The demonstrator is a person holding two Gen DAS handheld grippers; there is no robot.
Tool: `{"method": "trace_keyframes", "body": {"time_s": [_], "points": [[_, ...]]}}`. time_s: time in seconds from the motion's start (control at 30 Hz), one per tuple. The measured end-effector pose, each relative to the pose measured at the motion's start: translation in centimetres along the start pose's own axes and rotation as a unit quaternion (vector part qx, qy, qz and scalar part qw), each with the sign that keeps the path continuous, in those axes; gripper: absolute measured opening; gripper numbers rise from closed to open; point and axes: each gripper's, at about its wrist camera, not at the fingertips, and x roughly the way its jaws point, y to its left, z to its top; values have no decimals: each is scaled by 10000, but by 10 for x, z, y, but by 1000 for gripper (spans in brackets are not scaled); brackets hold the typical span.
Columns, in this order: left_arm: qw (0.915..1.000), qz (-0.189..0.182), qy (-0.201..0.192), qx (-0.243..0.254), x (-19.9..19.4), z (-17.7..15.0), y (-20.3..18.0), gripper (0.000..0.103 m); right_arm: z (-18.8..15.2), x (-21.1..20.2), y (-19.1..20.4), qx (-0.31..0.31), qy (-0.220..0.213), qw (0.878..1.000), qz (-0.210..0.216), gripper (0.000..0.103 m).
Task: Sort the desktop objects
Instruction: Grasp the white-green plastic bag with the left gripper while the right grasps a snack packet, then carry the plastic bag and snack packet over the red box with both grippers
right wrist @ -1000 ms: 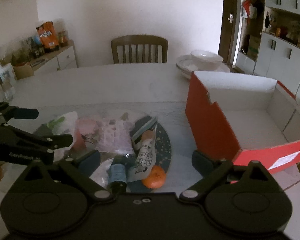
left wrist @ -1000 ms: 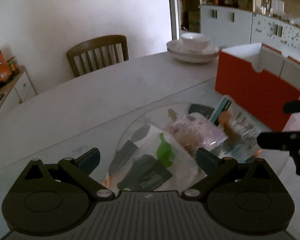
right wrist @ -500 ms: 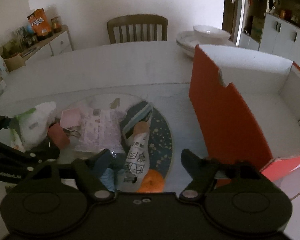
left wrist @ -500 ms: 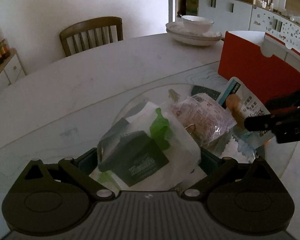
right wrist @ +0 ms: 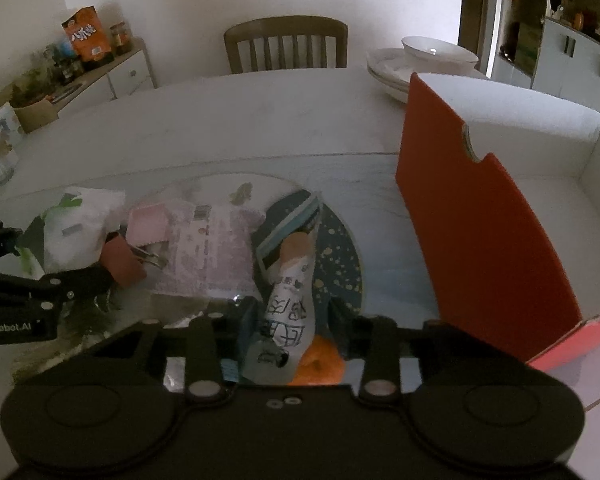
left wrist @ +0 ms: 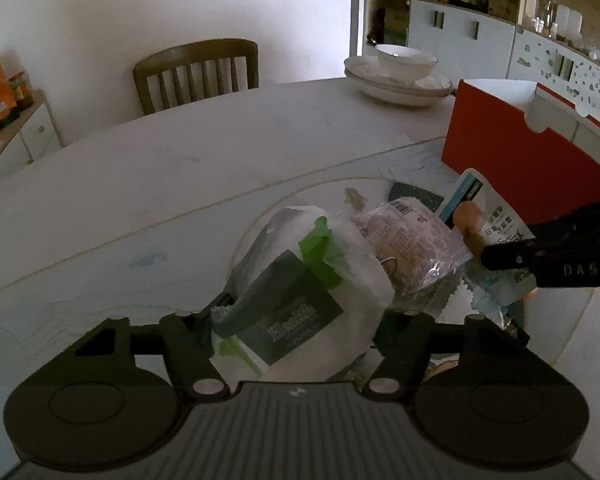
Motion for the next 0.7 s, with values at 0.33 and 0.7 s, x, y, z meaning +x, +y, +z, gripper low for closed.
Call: {"method": "trace_keyframes", "body": {"time_s": [0.33,0.7], "points": [[9996,163,-218,-93,-25,0,1,44,8,-18,-6,177,-273,9991,287,8],[9989,274,-344,-147,-53,5,-5,36,10,-33,-2,-54,-532,9983,225,0]]}}
